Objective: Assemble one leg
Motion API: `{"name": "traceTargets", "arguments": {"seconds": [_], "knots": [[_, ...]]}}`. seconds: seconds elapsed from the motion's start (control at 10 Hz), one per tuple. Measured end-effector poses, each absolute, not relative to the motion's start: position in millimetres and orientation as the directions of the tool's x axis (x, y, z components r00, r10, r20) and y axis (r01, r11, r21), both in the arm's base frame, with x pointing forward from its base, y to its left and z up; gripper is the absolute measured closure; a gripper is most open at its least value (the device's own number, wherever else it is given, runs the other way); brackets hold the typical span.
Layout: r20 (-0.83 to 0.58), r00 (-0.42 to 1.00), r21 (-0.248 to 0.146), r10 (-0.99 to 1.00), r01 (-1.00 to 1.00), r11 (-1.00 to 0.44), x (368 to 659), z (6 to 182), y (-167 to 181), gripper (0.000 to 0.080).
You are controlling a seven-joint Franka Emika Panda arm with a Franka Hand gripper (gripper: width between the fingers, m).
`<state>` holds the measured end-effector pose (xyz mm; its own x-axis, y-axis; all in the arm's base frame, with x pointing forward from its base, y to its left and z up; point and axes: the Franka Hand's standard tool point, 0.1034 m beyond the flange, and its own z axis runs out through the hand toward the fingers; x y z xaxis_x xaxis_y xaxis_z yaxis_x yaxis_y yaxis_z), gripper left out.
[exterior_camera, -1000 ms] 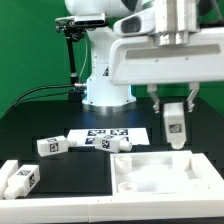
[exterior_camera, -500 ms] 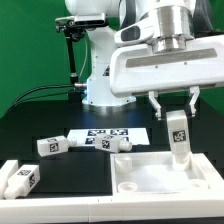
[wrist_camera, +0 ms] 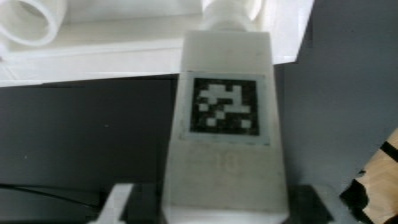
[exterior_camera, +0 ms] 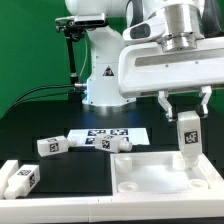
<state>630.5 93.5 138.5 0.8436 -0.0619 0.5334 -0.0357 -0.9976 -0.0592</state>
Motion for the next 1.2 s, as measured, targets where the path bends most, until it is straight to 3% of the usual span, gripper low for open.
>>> {"name": "traceTargets", "arguments": {"seconds": [0.4, 0.5, 1.2], "knots": [[0.554, 0.831, 0.018, 0.06, 0.06, -0.998, 633, 140.2, 101, 0.0512], [0.567, 0.821, 0.021, 0.071, 0.071, -0.997, 631, 138.4, 112, 0.0512], [0.563, 0.82, 0.049, 0.106, 0.095, -0.994, 628, 134.2, 105, 0.0512]]}}
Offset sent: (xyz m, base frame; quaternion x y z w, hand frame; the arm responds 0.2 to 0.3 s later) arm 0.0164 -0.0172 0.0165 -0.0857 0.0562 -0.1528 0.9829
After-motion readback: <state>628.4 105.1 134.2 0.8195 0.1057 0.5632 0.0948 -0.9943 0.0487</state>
